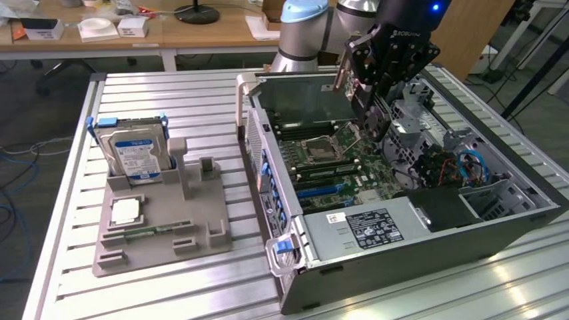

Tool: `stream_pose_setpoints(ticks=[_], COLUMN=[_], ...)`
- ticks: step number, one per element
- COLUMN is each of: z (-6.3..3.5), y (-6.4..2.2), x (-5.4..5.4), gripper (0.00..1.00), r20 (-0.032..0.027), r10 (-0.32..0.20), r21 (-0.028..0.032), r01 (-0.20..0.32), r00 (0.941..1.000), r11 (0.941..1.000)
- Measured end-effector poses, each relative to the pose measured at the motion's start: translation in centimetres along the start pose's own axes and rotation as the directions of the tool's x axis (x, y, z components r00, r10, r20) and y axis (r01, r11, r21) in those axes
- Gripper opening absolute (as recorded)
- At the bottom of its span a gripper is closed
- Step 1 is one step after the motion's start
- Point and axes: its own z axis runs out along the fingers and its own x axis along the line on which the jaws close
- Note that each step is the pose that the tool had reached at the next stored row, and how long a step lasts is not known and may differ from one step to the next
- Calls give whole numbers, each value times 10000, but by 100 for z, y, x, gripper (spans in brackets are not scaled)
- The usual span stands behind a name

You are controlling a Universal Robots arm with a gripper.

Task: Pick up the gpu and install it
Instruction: 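Insert the gpu into the slot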

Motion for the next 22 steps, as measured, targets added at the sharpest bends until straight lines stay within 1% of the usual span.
stream_pose_setpoints(ticks=[4, 22], z=[0, 0], y=[0, 0], x=[0, 0], gripper=[26, 26], r20=[0, -24], r10=[-15, -553], r21=[0, -2], r01=[15, 553], r00=[10000, 9985], r11=[10000, 9985])
